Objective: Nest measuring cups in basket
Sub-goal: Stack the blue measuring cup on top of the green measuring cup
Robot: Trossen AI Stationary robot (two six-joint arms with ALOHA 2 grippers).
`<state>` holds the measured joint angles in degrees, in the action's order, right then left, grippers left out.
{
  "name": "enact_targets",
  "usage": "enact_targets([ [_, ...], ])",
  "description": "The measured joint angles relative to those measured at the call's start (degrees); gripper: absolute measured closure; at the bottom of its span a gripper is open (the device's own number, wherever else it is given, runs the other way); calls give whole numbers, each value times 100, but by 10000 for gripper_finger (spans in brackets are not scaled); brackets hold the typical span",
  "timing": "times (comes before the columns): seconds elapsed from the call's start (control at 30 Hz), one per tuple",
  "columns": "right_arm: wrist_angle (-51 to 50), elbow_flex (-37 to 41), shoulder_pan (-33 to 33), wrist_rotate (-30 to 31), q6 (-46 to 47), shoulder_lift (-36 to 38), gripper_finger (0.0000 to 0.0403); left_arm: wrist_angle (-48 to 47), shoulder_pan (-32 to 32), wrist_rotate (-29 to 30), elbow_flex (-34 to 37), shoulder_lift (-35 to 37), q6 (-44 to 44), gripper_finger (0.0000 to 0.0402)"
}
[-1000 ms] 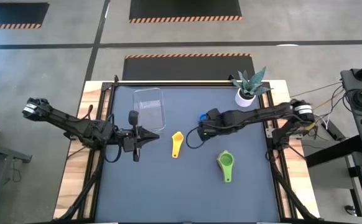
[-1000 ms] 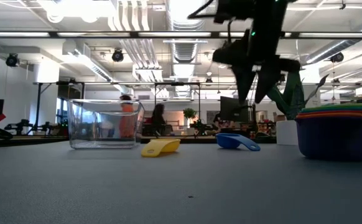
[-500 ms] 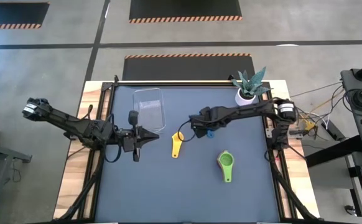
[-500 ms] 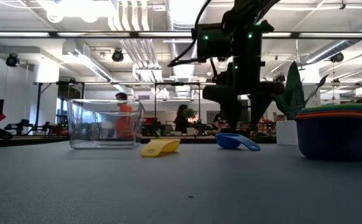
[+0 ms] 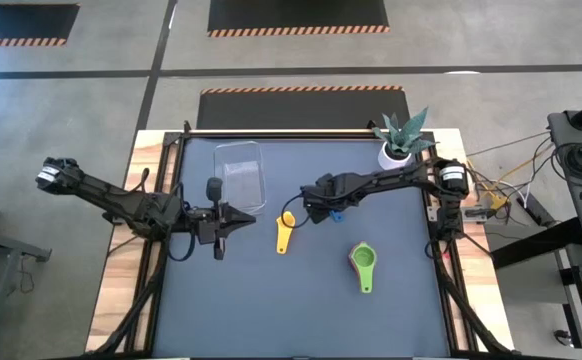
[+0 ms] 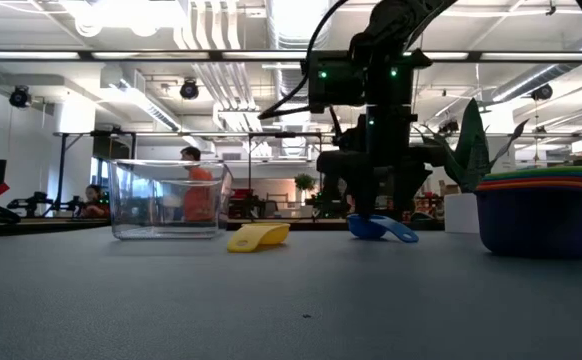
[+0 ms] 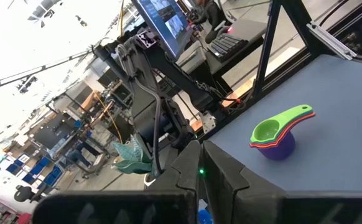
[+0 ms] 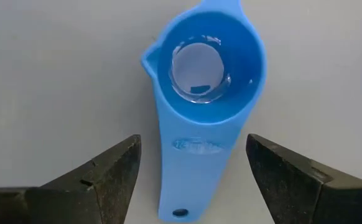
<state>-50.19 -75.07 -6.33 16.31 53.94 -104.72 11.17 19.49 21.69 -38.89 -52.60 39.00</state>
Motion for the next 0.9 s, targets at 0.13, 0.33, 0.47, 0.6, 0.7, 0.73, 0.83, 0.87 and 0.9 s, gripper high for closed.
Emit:
enact_targets([
  [0.13, 14, 7, -9, 15, 22, -150, 129, 1, 1, -1, 0, 0, 2, 402],
  [0.33, 92, 9, -9, 20, -55, -283, 135, 1, 2, -2, 0, 0, 7, 402],
  [0.47, 166, 9, -9, 22, -53, -281, 163, 1, 0, -2, 0, 0, 7, 402],
  [0.6, 167, 9, -9, 20, -33, -281, 197, 1, 2, -2, 0, 0, 8, 402],
  [0.7, 167, 9, -9, 20, 6, -281, 218, 1, 1, -2, 0, 0, 8, 402],
  [0.73, 165, 9, -9, 20, 6, -281, 224, 1, 0, -2, 0, 0, 9, 402],
  [0.83, 165, 9, -9, 20, 6, -281, 235, 1, 0, -2, 0, 0, 7, 402],
  [0.87, 167, 9, -9, 20, 6, -281, 236, 1, 2, -2, 0, 0, 9, 402],
  [0.9, 167, 9, -9, 20, 6, -281, 236, 1, 1, -2, 0, 0, 8, 402],
])
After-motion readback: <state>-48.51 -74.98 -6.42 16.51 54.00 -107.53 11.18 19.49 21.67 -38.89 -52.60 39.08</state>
